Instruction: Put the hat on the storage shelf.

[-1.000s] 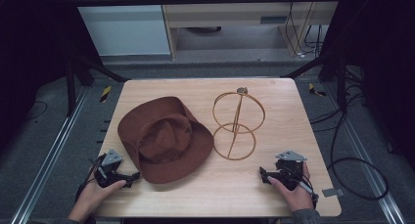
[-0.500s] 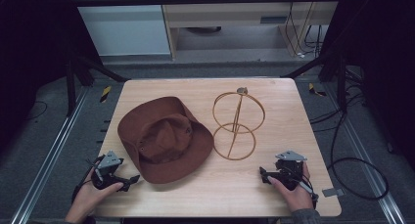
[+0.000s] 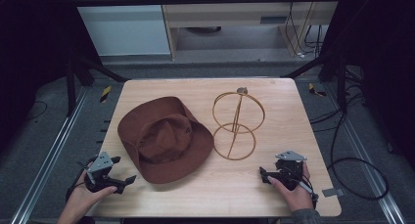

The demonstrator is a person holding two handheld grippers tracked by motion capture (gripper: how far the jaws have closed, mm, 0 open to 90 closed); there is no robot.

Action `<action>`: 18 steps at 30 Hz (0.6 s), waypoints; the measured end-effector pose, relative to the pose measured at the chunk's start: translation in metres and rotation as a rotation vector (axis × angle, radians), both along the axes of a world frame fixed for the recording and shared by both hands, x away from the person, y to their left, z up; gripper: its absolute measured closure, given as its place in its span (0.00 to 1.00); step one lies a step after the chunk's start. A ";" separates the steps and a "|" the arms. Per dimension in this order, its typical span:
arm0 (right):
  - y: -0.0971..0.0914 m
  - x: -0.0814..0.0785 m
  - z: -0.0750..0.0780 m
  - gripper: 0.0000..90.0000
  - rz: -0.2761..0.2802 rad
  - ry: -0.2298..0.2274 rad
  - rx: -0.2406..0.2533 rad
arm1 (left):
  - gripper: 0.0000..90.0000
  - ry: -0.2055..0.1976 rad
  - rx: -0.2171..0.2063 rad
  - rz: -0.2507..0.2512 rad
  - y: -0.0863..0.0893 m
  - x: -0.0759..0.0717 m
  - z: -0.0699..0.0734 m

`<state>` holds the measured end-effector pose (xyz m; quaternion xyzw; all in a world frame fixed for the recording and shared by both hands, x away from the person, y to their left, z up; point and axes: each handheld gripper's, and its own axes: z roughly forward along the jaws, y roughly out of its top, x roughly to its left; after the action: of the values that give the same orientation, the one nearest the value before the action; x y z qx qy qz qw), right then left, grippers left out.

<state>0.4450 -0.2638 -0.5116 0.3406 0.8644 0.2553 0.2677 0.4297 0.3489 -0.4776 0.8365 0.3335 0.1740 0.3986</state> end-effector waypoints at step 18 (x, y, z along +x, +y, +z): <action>0.000 0.000 0.000 0.00 0.000 0.000 0.000 | 0.04 -0.046 -0.181 -0.020 0.004 -0.010 0.014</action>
<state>0.4449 -0.2637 -0.5116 0.3409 0.8643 0.2553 0.2677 0.4199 0.3531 -0.4633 0.7961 0.3300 0.1583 0.4820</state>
